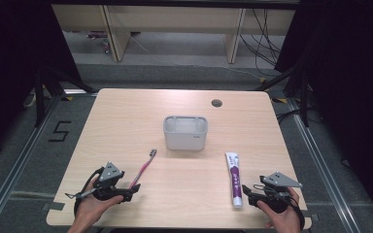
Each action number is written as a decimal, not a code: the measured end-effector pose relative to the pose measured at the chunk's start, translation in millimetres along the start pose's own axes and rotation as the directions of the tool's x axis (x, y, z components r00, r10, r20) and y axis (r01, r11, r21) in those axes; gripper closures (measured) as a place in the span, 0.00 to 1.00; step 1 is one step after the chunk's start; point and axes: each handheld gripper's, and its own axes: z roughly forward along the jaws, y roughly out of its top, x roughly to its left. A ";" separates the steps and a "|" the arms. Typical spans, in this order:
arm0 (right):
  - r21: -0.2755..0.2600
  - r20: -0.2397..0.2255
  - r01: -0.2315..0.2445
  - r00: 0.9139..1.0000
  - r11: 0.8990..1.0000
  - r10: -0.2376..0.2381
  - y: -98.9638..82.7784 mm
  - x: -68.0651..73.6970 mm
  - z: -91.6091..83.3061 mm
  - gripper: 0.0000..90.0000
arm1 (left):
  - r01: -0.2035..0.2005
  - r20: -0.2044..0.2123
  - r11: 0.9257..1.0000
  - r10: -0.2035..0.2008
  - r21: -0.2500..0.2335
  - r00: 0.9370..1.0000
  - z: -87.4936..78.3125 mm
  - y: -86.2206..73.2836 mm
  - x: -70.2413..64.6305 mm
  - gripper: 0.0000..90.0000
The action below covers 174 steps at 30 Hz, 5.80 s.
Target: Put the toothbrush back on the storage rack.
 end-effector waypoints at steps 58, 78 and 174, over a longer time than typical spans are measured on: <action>0.009 -0.037 0.025 0.999 1.000 -0.025 1.6 1.8 0.3 0.27 | -0.180 0.050 0.865 0.177 0.469 0.983 63.0 71.6 12.7 0.90; 0.013 -0.044 0.027 0.999 1.000 -0.026 1.6 0.2 0.8 0.27 | -0.264 0.110 0.787 0.245 0.557 0.963 66.8 81.2 7.1 0.91; 0.015 -0.018 0.035 0.999 0.999 -0.035 -0.4 -8.5 1.5 0.28 | 0.033 -0.044 0.927 -0.054 -0.375 0.998 37.3 200.3 15.9 0.91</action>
